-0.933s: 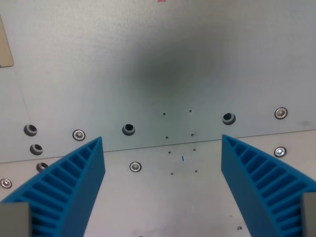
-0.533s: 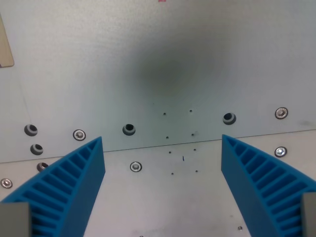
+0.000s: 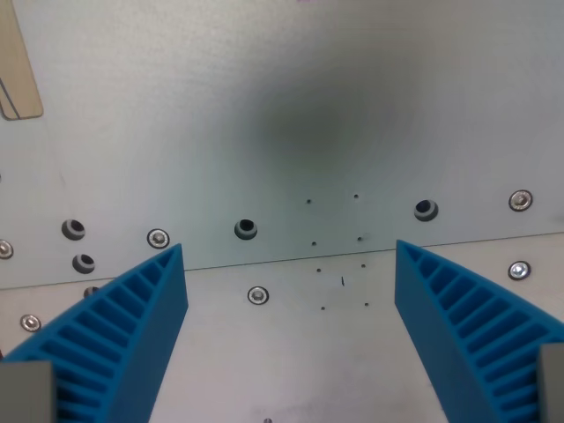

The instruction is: Rotate around gripper positive x

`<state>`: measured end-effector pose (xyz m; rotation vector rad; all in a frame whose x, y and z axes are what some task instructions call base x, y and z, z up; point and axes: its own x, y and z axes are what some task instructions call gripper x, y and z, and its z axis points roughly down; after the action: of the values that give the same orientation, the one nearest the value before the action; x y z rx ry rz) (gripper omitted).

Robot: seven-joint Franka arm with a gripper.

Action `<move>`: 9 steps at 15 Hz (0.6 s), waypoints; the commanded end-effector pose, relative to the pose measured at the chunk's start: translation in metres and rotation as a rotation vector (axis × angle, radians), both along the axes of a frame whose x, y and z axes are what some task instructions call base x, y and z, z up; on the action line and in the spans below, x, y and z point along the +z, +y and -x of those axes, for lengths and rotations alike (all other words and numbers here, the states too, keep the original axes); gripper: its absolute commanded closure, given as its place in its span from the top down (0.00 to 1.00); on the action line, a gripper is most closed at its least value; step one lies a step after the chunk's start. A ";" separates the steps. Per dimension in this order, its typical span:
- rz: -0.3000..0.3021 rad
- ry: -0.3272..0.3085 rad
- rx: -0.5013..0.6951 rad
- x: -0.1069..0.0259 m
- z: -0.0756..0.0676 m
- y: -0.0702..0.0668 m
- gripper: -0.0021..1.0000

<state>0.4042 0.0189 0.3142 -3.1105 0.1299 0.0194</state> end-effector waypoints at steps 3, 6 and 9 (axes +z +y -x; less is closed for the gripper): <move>-0.166 -0.021 0.007 0.002 0.000 -0.004 1.00; -0.201 -0.024 0.006 0.002 0.000 -0.004 1.00; -0.236 -0.027 0.006 0.002 0.000 -0.004 1.00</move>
<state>0.4049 0.0198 0.3151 -3.0374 0.1387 0.0186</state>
